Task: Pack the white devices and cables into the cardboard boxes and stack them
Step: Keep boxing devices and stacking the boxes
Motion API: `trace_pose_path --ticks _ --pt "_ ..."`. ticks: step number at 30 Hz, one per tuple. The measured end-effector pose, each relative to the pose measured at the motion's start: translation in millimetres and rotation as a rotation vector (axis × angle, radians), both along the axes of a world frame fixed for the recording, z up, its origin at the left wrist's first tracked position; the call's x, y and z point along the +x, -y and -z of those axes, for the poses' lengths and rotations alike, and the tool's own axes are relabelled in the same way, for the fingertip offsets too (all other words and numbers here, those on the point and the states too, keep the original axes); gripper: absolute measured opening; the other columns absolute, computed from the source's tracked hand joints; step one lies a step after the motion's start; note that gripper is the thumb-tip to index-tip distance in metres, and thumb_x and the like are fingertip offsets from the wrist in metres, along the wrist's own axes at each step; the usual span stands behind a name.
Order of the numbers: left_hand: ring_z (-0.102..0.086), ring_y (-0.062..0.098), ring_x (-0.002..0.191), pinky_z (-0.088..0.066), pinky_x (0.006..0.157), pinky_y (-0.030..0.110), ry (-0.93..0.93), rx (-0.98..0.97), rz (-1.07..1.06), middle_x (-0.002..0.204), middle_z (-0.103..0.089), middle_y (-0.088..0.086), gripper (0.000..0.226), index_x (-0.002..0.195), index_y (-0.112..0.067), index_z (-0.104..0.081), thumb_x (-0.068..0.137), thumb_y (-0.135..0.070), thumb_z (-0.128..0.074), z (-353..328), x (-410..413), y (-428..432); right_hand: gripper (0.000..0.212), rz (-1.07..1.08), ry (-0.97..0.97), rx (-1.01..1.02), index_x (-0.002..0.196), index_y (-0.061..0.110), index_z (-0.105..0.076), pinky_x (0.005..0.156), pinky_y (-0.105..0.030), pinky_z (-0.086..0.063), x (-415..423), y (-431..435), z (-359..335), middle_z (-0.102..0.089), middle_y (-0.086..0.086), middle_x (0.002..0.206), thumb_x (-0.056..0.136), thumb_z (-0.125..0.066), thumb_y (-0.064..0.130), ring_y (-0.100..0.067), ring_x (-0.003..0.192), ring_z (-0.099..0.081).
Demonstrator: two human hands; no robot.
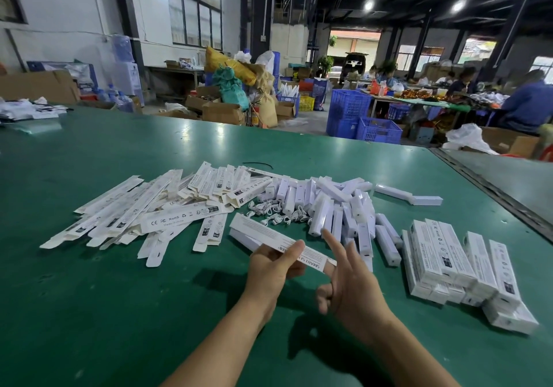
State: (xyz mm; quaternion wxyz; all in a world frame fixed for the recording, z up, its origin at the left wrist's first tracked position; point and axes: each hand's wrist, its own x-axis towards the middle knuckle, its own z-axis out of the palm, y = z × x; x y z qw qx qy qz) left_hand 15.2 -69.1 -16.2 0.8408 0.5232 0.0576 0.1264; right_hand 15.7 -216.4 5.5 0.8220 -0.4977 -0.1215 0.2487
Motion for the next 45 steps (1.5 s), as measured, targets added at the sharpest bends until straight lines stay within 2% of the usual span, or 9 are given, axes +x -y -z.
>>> trace_pose_path --ticks 4,7,10,13,21,29,36,43,45 --pt "-0.071 0.015 0.067 -0.057 0.059 0.021 0.0 -0.05 -0.208 0.075 -0.075 0.004 0.012 0.086 -0.007 -0.069 0.082 -0.014 -0.077 -1.7 9.3 -8.4 0.035 0.477 0.204 -0.208 0.121 0.036 -0.052 0.047 -0.033 -0.052 9.5 -12.3 13.1 -0.069 -0.005 0.106 0.095 -0.04 0.056 -0.02 0.049 -0.058" --pt "-0.066 0.01 0.057 -0.056 0.054 0.021 -0.031 -0.211 -0.328 0.063 -0.068 0.001 0.018 0.085 -0.006 -0.063 0.083 -0.018 -0.076 -5.3 18.3 -28.7 0.02 0.692 0.493 -0.595 0.12 0.033 -0.051 0.089 -0.041 -0.054 18.3 -30.0 26.3 -0.058 -0.001 0.117 0.103 -0.041 0.037 -0.017 0.097 -0.062" --pt "-0.066 0.013 0.059 -0.057 0.056 0.021 -0.05 -0.32 -0.379 0.064 -0.065 0.005 0.02 0.082 -0.008 -0.059 0.086 -0.019 -0.076 -4.2 22.7 -44.3 0.042 0.405 0.864 -1.083 0.14 0.014 -0.044 0.111 -0.025 -0.025 39.2 -48.9 39.3 -0.036 -0.007 0.149 0.103 -0.042 0.032 -0.019 0.136 -0.036" --pt "-0.065 0.016 0.061 -0.057 0.055 0.023 -0.054 -0.346 -0.379 0.068 -0.065 0.01 0.02 0.08 -0.007 -0.06 0.086 -0.018 -0.076 -1.7 21.5 -45.6 0.047 0.198 1.01 -1.301 0.145 0.013 -0.037 0.116 -0.036 -0.025 61.9 -69.7 40.5 -0.025 -0.01 0.155 0.104 -0.036 0.036 -0.024 0.144 -0.023" --pt "-0.067 0.013 0.057 -0.058 0.056 0.023 -0.045 -0.377 -0.336 0.072 -0.068 0.012 0.024 0.095 0.001 -0.064 0.084 -0.017 -0.076 0.3 21.2 -50.4 0.066 0.042 0.927 -1.592 0.156 0.031 0.0 0.122 -0.043 -0.004 108.9 -92.9 40.5 0.019 0.0 0.162 0.099 -0.018 0.059 -0.019 0.15 0.014" --pt "-0.066 0.015 0.061 -0.061 0.063 0.026 -0.067 -0.352 -0.346 0.072 -0.066 0.012 0.026 0.089 -0.002 -0.06 0.084 -0.021 -0.077 0.5 26.6 -56.9 0.035 0.279 1.015 -1.346 0.126 0.009 -0.054 0.097 -0.033 -0.039 96.1 -96.9 36.3 -0.048 -0.01 0.129 0.097 -0.042 0.025 -0.027 0.118 -0.05" --pt "-0.066 0.011 0.052 -0.056 0.052 0.021 -0.06 -0.388 -0.338 0.057 -0.067 0.006 0.024 0.081 -0.004 -0.057 0.086 -0.02 -0.075 -4.6 25.2 -57.1 0.018 0.44 0.831 -1.161 0.106 0.013 -0.073 0.085 -0.023 -0.042 77.9 -65.6 28.3 -0.067 -0.002 0.109 0.089 -0.066 0.014 -0.02 0.1 -0.062" --pt "-0.067 0.013 0.058 -0.058 0.057 0.022 -0.079 -0.337 -0.308 0.064 -0.068 0.007 0.027 0.093 -0.003 -0.057 0.084 -0.02 -0.077 1.1 21.2 -52.9 0.04 0.296 0.894 -1.113 0.117 0.024 -0.065 0.082 -0.011 -0.043 30.9 -23.9 23.3 -0.045 0.012 0.133 0.082 -0.063 0.004 0.006 0.074 -0.055" --pt "-0.067 0.012 0.058 -0.059 0.058 0.022 -0.082 -0.321 -0.307 0.063 -0.068 0.006 0.027 0.084 -0.005 -0.057 0.082 -0.022 -0.077 -0.1 20.2 -52.9 0.05 0.229 0.995 -1.188 0.128 0.028 -0.059 0.094 -0.013 -0.038 19.3 -15.6 25.0 -0.039 0.018 0.142 0.082 -0.059 0.009 0.006 0.098 -0.056"
